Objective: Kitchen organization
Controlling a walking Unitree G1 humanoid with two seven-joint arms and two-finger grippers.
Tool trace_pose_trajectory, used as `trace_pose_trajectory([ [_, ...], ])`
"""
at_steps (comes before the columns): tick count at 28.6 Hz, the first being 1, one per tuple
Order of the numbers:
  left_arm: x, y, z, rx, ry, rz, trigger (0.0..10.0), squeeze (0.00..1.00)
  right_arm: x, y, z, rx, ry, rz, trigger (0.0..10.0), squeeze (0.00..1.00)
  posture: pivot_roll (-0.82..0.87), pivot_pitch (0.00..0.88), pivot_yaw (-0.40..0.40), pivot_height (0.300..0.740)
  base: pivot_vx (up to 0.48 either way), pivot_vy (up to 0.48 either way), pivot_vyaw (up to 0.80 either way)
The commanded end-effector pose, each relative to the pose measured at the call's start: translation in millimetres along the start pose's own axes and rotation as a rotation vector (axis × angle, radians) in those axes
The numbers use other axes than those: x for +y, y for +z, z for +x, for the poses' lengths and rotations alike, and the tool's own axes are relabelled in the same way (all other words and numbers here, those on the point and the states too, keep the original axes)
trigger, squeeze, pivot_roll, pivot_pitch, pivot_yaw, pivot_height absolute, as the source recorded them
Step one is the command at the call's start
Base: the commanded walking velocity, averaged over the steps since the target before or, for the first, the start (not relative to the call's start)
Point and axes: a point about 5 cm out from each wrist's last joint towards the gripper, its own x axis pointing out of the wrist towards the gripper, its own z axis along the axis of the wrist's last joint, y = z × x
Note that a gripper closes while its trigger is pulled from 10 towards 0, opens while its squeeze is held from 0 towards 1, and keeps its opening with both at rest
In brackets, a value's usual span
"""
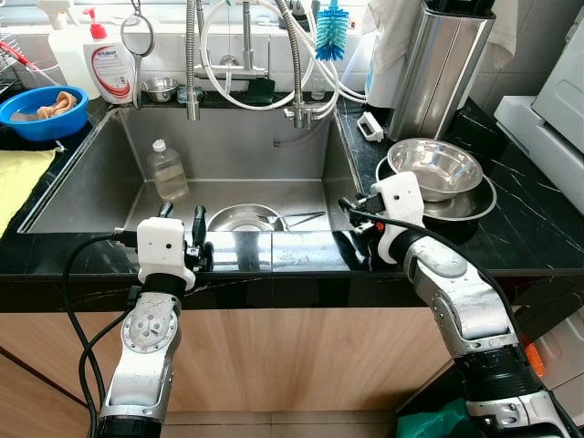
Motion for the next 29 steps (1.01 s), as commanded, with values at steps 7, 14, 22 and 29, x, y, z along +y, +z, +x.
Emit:
trace_pose_trajectory([
  [7,0.0,-10.2,-4.4,0.058,0.006,-0.007,10.0,0.0,-37.6,41.6,-2.0,-0.103,-0.154,-0.057,10.0,1.0,-0.08,0.02,-0.03,0.706,0.0,0.0,0.0],
  [14,0.3,-10.8,-3.6,0.061,0.005,-0.007,10.0,0.0,-50.2,50.0,1.4,-0.071,-0.114,-0.107,10.0,1.0,-0.09,0.021,-0.024,0.706,0.0,0.0,0.0],
  [22,-0.5,-11.4,-3.4,0.065,-0.005,-0.01,10.0,0.0,-62.4,47.3,2.5,0.017,-0.044,-0.181,10.0,1.0,-0.09,0.019,-0.019,0.706,0.0,0.0,0.0],
  [29,-0.5,-11.2,-2.8,0.064,-0.009,-0.01,10.0,0.0,-79.5,43.5,2.5,0.101,-0.058,-0.246,10.0,0.0,-0.09,0.012,-0.013,0.706,0.0,0.0,0.0],
])
